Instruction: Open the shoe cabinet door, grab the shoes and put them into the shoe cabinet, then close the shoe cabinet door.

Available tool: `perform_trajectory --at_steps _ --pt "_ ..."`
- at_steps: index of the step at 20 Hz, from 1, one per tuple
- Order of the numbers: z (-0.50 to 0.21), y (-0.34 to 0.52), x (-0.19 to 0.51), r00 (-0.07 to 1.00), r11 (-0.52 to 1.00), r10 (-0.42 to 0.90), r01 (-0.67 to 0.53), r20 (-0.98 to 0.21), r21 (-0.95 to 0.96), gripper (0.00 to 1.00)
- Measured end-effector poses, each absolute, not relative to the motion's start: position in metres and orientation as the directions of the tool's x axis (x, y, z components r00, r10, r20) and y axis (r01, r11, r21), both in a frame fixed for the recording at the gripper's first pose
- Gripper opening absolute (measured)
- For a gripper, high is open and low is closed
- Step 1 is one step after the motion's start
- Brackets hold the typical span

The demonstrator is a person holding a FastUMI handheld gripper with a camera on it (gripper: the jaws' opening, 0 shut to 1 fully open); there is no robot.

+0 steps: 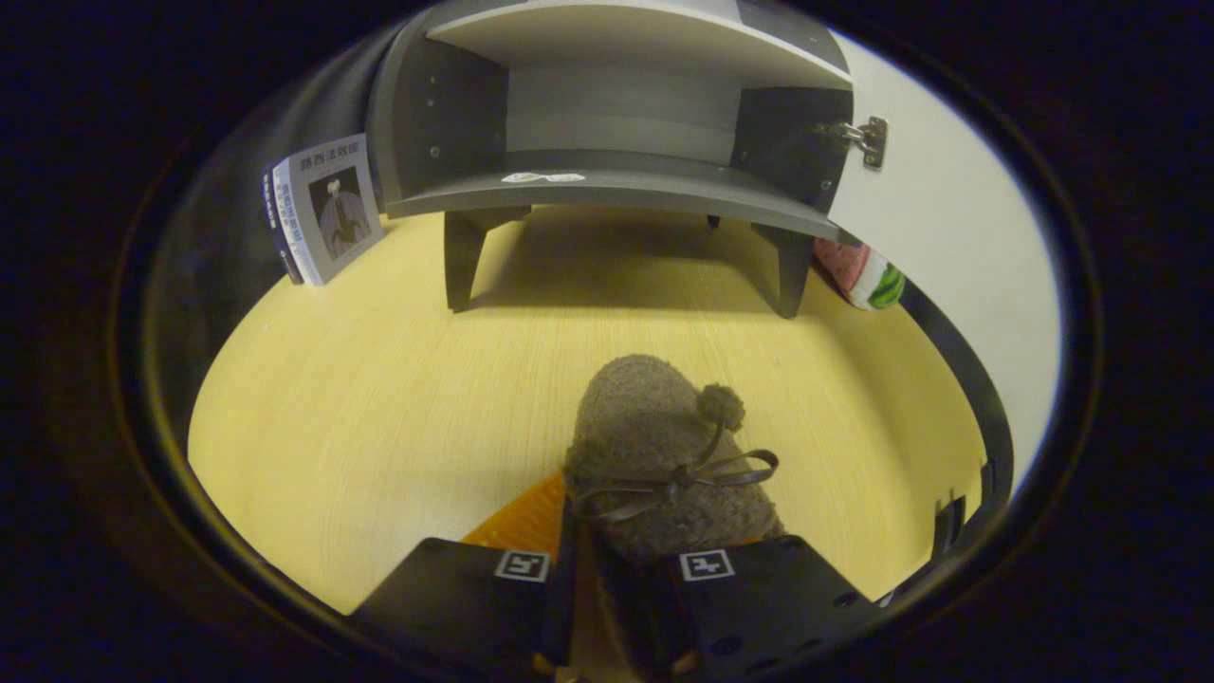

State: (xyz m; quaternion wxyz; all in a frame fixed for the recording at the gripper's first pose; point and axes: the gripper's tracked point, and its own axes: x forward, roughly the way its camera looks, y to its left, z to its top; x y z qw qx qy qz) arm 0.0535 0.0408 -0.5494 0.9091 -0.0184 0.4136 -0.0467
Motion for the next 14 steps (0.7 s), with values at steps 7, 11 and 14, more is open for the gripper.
perform_trajectory --at_steps 7,11,14 --pt "-0.55 0.045 0.056 0.663 0.997 -0.08 0.048 -0.745 -0.064 0.03" --pt "-0.545 0.047 0.052 0.658 0.998 -0.065 0.04 -0.75 -0.051 0.03" --pt "-0.527 0.049 0.05 0.665 0.998 -0.061 0.028 -0.745 -0.056 0.03"
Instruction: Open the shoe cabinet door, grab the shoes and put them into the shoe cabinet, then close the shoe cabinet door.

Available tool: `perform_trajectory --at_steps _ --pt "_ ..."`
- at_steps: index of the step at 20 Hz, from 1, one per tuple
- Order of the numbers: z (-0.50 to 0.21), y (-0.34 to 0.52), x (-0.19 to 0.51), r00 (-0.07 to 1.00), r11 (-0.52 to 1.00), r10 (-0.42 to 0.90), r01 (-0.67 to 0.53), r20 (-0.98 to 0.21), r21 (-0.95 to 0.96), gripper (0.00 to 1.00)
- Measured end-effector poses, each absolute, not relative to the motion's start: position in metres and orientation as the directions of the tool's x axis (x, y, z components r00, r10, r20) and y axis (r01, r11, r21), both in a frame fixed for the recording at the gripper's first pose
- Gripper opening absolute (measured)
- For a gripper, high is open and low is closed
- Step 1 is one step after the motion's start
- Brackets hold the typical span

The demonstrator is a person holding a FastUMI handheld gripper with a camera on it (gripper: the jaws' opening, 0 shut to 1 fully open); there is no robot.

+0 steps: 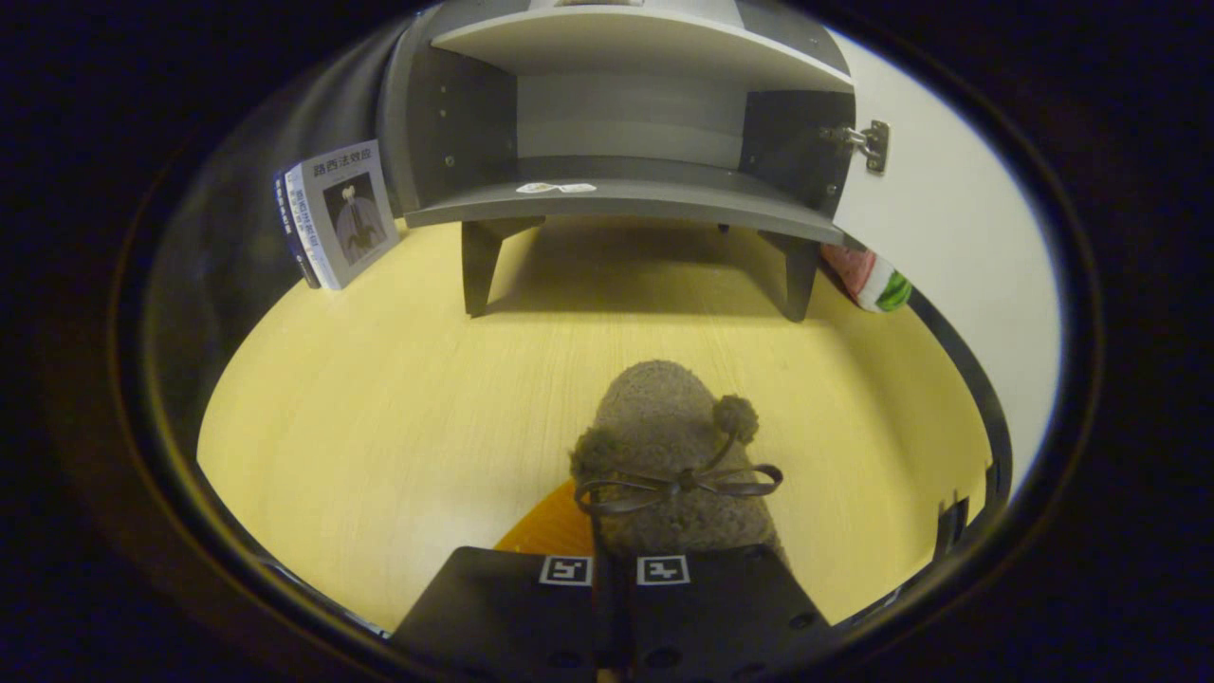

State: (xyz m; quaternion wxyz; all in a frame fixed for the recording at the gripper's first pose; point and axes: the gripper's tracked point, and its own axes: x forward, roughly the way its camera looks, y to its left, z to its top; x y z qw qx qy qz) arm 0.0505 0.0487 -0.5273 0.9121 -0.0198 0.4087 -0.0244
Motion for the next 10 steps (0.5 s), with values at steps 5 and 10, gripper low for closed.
perform_trajectory --at_steps 5,10 --pt "-0.445 0.05 0.061 0.709 0.997 -0.076 0.041 -0.701 -0.067 0.03" --pt "-0.331 0.049 0.082 0.768 0.991 -0.131 0.106 -0.627 -0.077 0.03"
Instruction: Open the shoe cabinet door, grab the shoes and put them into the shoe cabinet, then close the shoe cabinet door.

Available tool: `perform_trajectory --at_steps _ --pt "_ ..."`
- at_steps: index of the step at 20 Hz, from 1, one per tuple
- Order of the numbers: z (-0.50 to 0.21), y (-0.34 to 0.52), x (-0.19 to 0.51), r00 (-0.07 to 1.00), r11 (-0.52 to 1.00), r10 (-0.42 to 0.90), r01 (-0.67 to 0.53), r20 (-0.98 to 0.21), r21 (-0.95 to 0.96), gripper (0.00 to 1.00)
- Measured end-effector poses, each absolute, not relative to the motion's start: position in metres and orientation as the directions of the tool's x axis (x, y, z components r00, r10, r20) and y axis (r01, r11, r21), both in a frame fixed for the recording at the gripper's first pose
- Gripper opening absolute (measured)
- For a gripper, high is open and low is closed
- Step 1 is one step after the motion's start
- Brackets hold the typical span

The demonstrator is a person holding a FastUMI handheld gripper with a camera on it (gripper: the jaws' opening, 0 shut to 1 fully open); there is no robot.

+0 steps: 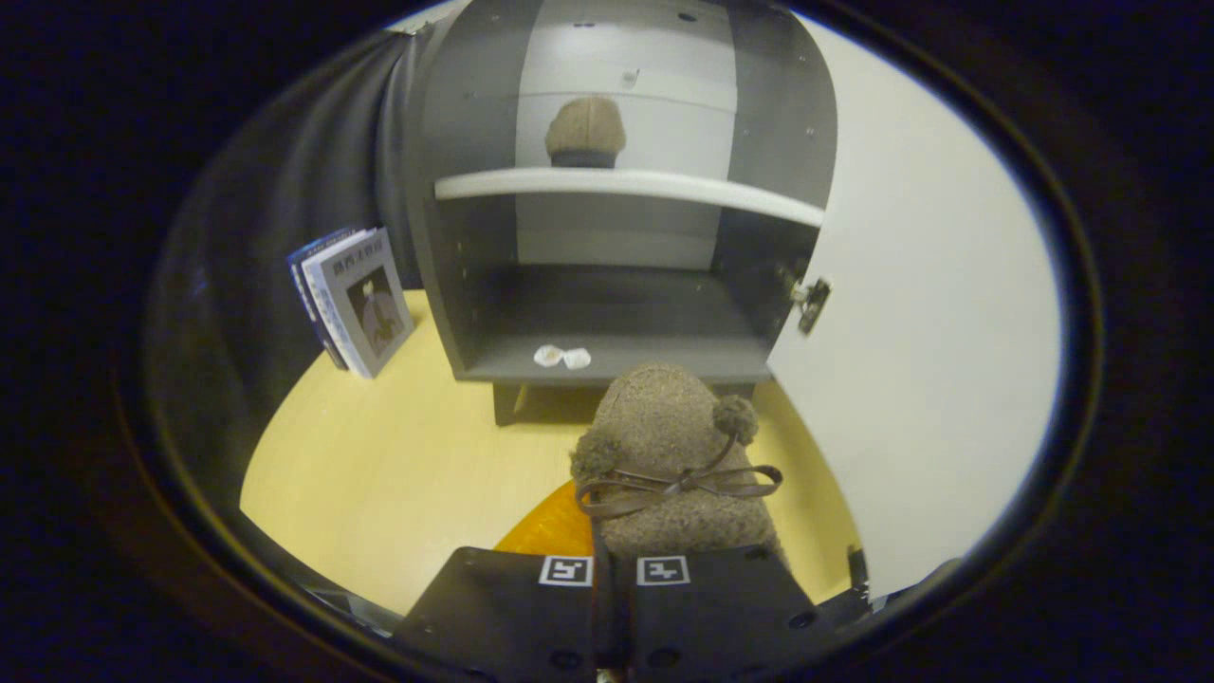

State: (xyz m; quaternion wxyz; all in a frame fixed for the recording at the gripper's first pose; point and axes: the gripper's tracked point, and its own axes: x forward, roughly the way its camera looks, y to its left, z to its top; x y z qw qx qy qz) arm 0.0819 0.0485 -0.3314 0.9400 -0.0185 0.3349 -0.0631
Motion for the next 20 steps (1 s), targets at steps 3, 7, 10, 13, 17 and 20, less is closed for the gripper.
perform_trajectory --at_steps 3,7,10,13,17,20 --pt "-0.267 0.044 0.11 0.803 0.989 -0.143 0.139 -0.578 -0.051 0.03" --pt "-0.206 0.027 0.163 0.844 0.986 -0.162 0.152 -0.511 -0.06 0.03" --pt "-0.177 0.014 0.214 0.87 0.986 -0.167 0.152 -0.463 -0.069 0.02" --pt "-0.163 -0.002 0.274 0.876 0.987 -0.158 0.142 -0.455 -0.07 0.02" --pt "-0.178 -0.024 0.36 0.855 0.99 -0.142 0.122 -0.499 -0.073 0.03" --pt "-0.197 -0.028 0.402 0.84 0.992 -0.123 0.103 -0.528 -0.067 0.02"
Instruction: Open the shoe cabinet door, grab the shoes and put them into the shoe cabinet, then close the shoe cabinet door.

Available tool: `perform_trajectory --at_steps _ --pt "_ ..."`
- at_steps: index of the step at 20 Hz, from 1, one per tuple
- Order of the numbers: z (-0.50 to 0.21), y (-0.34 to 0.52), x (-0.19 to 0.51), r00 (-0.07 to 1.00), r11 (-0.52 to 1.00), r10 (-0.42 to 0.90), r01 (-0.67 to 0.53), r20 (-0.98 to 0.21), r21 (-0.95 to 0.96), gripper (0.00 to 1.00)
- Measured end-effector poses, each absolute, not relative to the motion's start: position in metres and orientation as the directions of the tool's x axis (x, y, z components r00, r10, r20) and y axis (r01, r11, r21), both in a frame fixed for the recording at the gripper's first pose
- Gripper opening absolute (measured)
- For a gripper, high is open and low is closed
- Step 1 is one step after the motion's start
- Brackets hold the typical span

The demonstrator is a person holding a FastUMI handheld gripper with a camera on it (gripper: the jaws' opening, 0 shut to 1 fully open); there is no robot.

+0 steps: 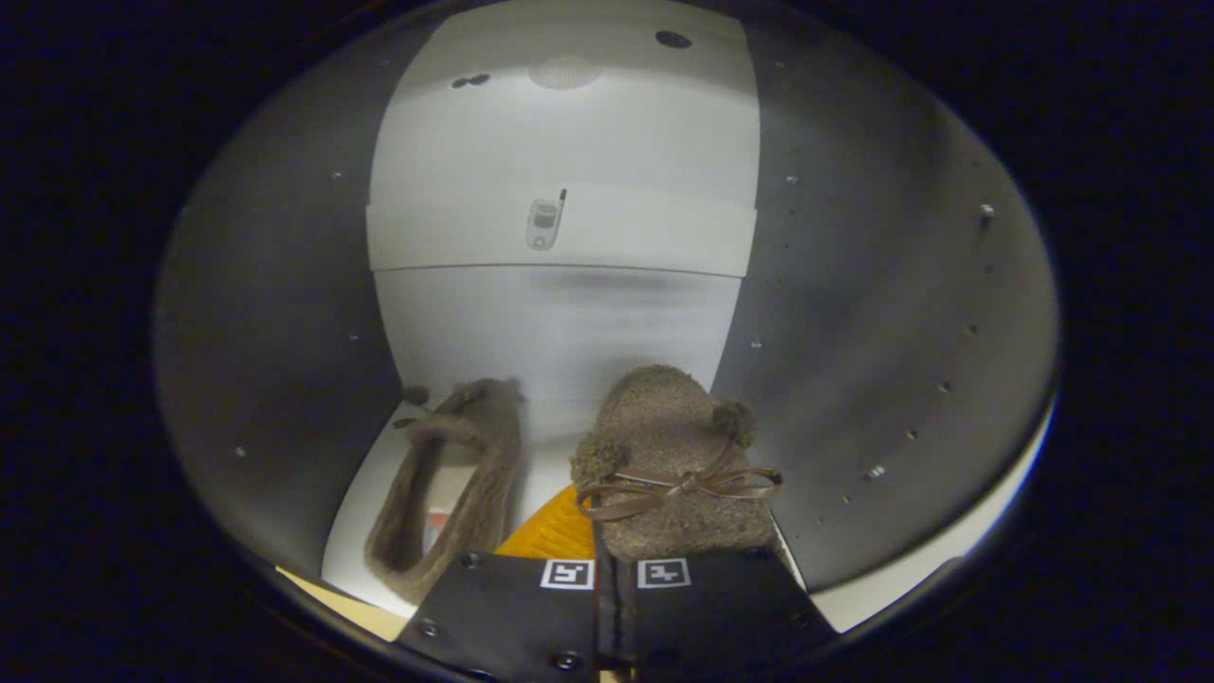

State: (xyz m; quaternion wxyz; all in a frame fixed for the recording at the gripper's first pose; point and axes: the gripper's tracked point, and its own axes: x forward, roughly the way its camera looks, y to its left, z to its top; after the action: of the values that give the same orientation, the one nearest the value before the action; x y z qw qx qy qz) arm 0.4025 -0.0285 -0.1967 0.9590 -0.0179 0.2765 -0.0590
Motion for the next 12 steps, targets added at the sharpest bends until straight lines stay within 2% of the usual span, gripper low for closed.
perform_trajectory --at_steps 6,12 --pt "-0.239 -0.036 0.442 0.799 0.994 -0.108 0.095 -0.592 -0.053 0.02" --pt "-0.245 -0.033 0.454 0.795 0.996 -0.077 0.088 -0.602 -0.011 0.03"
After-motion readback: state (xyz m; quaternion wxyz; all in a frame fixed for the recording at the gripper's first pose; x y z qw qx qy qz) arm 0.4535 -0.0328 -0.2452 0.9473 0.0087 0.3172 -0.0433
